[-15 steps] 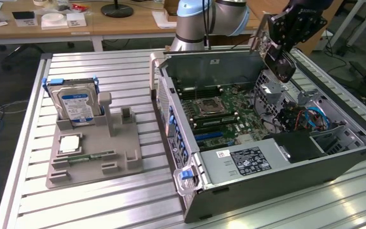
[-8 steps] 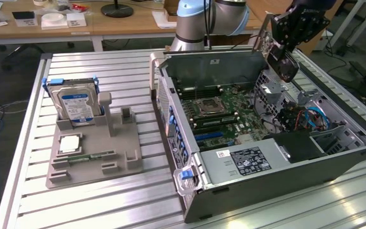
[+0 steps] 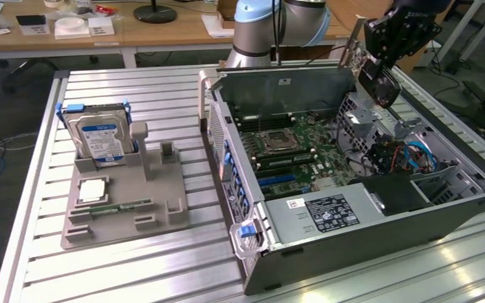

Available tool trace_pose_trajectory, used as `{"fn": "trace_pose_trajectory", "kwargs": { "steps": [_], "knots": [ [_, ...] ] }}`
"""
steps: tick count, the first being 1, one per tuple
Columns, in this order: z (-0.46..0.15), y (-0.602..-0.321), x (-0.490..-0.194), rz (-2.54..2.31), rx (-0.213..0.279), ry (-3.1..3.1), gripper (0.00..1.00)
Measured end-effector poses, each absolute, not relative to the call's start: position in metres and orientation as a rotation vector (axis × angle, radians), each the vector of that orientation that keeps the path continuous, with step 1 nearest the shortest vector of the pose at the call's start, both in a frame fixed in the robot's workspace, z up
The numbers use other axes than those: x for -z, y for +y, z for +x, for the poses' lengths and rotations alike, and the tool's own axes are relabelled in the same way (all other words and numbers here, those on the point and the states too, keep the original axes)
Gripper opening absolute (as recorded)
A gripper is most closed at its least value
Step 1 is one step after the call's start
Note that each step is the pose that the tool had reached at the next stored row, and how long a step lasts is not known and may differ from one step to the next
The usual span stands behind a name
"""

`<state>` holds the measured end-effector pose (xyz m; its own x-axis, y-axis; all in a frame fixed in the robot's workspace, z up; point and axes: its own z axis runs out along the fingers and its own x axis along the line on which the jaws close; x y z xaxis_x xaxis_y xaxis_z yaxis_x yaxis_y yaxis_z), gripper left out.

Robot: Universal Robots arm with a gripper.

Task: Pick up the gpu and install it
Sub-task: 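Pick up the gpu and move the gpu toward the slot, then insert the gpu into the slot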

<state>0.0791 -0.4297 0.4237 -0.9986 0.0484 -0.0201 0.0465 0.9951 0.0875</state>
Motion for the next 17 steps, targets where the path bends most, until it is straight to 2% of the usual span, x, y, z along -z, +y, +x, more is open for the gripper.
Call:
{"fn": "trace_pose_trajectory", "kwargs": {
  "steps": [17],
  "knots": [
    [0.0819, -0.4297, -0.4237, 0.074, -0.136, 3.116, 0.26]
  ]
}}
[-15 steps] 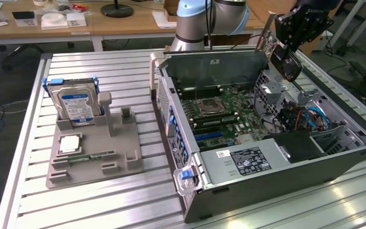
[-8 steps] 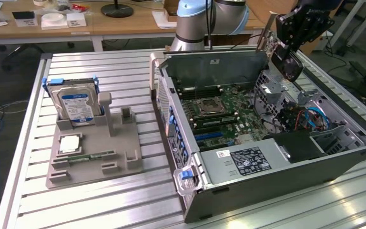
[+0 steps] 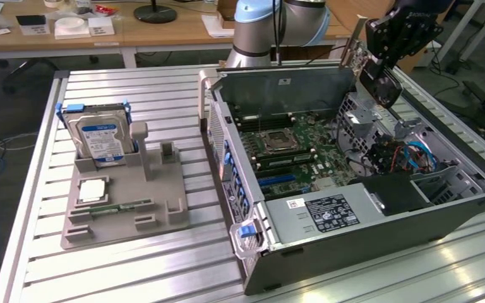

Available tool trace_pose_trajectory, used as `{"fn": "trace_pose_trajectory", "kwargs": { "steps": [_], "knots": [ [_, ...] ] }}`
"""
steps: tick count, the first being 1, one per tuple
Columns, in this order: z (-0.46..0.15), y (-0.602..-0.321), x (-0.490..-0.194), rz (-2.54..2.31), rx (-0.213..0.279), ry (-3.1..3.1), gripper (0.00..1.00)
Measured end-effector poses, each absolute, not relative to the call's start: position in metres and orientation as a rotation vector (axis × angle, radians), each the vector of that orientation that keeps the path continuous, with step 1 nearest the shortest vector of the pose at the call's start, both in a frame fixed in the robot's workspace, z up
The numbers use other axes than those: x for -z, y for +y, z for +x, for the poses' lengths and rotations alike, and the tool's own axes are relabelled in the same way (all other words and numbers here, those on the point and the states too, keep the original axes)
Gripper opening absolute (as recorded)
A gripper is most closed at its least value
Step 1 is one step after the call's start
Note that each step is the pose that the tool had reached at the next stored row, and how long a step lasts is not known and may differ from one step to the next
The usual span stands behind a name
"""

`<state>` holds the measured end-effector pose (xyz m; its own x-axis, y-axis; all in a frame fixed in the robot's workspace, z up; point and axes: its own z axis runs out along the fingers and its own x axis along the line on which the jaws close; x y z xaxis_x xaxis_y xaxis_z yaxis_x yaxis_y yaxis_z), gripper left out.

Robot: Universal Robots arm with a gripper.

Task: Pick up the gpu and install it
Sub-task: 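Insert the gpu into the slot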

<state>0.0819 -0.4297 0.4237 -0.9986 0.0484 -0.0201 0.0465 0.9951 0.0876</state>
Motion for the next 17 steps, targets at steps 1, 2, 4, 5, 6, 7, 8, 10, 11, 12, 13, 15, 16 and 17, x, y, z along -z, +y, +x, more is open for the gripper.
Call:
{"fn": "trace_pose_trajectory", "kwargs": {
  "steps": [1, 2, 4, 5, 6, 7, 8, 10, 11, 12, 13, 15, 16, 17],
  "knots": [
    [0.0819, -0.4297, -0.4237, 0.074, -0.136, 3.116, 0.26],
    [0.0819, -0.4297, -0.4237, 0.074, -0.136, 3.116, 0.26],
    [0.0819, -0.4297, -0.4236, 0.074, -0.136, 3.116, 0.26],
    [0.0819, -0.4297, -0.4237, 0.074, -0.136, 3.116, 0.26],
    [0.0819, -0.4297, -0.4237, 0.073, -0.136, 3.116, 0.26],
    [0.0819, -0.4297, -0.4237, 0.07, -0.136, 3.116, 0.26],
    [0.0818, -0.4297, -0.4237, 0.067, -0.136, 3.116, 0.26],
    [0.0819, -0.4297, -0.4236, 0.057, -0.136, 3.116, 0.26],
    [0.0819, -0.4297, -0.4236, 0.05, -0.136, 3.117, 0.26],
    [0.0819, -0.4297, -0.4236, 0.042, -0.136, 3.117, 0.26],
    [0.0819, -0.4297, -0.4236, 0.032, -0.136, 3.117, 0.26],
    [0.0818, -0.4297, -0.4235, 0.008, -0.137, 3.118, 0.26],
    [0.0817, -0.4297, -0.4236, -0.004, -0.137, 3.119, 0.26],
    [0.0817, -0.4297, -0.4235, -0.016, -0.137, 3.119, 0.26]
  ]
}}
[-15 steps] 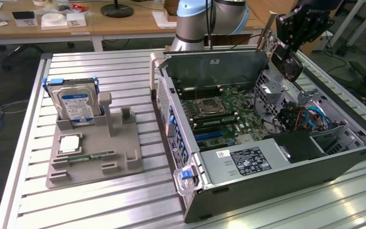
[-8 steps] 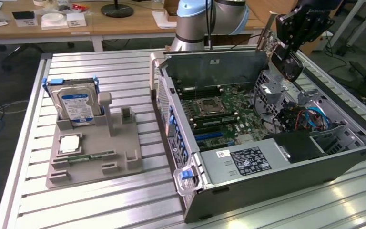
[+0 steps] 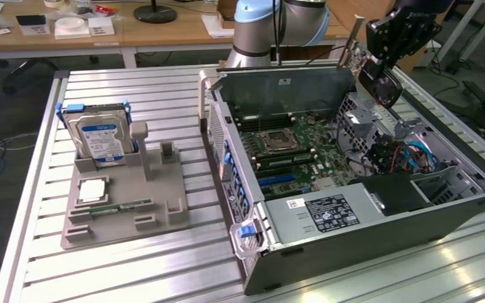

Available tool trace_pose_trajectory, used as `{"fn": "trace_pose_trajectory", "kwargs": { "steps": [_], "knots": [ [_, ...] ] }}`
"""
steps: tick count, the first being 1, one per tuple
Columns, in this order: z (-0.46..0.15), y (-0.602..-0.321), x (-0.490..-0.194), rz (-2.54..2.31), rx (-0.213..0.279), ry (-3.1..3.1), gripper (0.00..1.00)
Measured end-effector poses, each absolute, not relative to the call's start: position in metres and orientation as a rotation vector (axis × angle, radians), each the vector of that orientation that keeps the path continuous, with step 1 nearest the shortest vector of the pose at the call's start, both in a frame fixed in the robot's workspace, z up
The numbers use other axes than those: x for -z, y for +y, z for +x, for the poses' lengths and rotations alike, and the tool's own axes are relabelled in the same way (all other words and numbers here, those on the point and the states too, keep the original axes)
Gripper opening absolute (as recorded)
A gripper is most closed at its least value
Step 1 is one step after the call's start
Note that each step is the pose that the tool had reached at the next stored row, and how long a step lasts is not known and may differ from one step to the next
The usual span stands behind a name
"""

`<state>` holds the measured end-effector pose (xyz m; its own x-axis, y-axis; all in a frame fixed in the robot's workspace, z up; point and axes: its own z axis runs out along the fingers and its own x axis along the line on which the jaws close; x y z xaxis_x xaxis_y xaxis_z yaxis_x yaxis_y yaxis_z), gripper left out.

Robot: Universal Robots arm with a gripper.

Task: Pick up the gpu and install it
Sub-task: 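Insert the gpu into the slot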

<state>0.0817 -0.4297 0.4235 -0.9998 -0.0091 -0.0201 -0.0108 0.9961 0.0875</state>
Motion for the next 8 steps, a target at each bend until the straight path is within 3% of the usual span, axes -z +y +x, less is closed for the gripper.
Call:
{"fn": "trace_pose_trajectory", "kwargs": {
  "steps": [8],
  "knots": [
    [0.0812, -0.4297, -0.4235, -0.122, -0.137, 3.12, 0.26]
  ]
}}
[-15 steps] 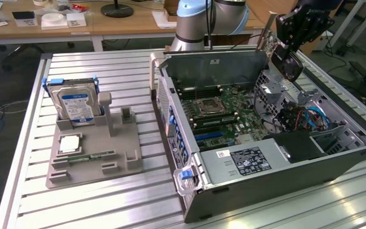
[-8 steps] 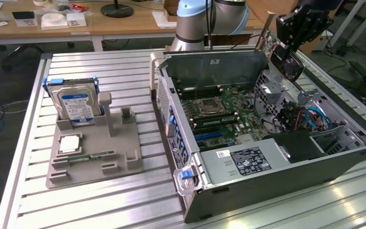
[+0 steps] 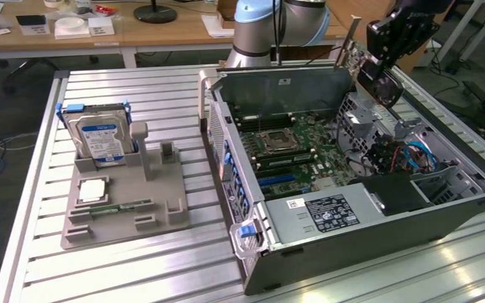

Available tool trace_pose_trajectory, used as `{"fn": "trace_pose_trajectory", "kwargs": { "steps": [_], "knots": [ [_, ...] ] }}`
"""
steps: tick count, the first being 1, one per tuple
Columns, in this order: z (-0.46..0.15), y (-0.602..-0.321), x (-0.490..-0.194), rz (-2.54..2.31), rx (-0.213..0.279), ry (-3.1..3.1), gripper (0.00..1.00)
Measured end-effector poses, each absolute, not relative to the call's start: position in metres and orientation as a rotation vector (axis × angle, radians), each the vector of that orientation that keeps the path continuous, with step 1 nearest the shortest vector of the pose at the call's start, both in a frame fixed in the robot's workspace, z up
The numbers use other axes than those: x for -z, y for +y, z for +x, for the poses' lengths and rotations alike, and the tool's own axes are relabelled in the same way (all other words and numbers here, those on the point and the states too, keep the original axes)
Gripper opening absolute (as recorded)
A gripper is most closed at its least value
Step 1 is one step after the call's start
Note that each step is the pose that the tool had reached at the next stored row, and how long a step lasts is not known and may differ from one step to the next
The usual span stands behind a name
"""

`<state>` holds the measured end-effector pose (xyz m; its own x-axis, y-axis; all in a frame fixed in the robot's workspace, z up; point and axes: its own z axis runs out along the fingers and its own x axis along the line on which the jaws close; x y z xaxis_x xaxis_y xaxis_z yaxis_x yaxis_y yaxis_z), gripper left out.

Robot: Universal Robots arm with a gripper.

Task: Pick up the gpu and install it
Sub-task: 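Insert the gpu into the slot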

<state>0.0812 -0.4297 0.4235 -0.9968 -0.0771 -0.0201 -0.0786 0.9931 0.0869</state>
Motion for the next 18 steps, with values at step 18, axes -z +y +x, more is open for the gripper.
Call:
{"fn": "trace_pose_trajectory", "kwargs": {
  "steps": [18],
  "knots": [
    [0.0791, -0.4297, -0.4235, -0.41, -0.134, 3.103, 0.26]
  ]
}}
